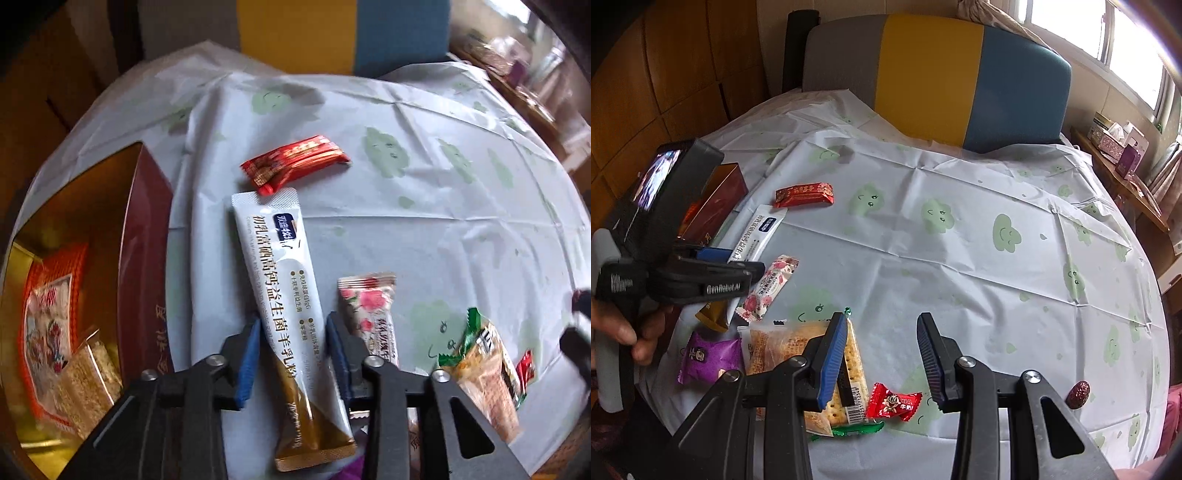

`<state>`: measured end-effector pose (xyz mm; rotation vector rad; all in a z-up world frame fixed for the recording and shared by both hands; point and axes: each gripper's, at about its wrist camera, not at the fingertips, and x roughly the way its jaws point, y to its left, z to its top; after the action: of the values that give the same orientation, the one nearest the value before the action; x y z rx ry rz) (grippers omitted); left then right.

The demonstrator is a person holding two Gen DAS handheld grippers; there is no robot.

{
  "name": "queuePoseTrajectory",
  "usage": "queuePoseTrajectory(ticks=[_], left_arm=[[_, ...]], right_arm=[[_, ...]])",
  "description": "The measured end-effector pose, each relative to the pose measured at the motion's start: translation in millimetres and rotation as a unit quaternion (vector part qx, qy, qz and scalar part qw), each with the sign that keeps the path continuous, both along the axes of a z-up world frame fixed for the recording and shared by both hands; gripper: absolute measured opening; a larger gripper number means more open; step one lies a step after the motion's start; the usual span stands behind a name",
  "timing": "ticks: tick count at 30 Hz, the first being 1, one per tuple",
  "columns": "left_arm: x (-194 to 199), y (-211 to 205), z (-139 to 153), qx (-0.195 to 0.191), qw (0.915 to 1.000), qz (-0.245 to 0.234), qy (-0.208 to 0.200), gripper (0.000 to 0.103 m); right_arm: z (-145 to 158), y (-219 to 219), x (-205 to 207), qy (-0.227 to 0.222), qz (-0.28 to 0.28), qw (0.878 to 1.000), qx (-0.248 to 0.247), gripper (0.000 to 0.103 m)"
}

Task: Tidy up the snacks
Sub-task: 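Grasp the white-and-brown stick snack pack with the left gripper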

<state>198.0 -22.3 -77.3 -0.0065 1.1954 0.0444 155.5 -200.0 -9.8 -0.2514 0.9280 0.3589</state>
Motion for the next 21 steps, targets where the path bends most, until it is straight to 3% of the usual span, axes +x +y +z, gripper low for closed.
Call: queuePoseTrajectory(ticks=[2,7,10,15,21], left_arm=[[-6,-1,2,0.003,0.9999,-0.009,-0.01,0.024],[-34,-1,8,-0.02,0.9981,-0.039,-0.043,0.023],[-51,-2,3,-0.037,0.9972,-0.054,-0.036,0.023],[-63,-16,1,-0.015,0.9961,-0.063,-0.06,0.023],[-68,-17,2,-0.01,0.9956,-0.066,-0.066,0.026]], right_arm=[[0,-2,1,0.003,-0.004,1.0,0.003,0.04],[-3,-3,4,0.009,-0.007,1.0,-0.001,0.04],[-6,-3,4,0.016,-0.006,1.0,-0.004,0.04],[-10,-4,6,0.025,-0.012,1.0,-0.01,0.04],[-5,-6,4,0.058,0.015,0.996,0.066,0.04]])
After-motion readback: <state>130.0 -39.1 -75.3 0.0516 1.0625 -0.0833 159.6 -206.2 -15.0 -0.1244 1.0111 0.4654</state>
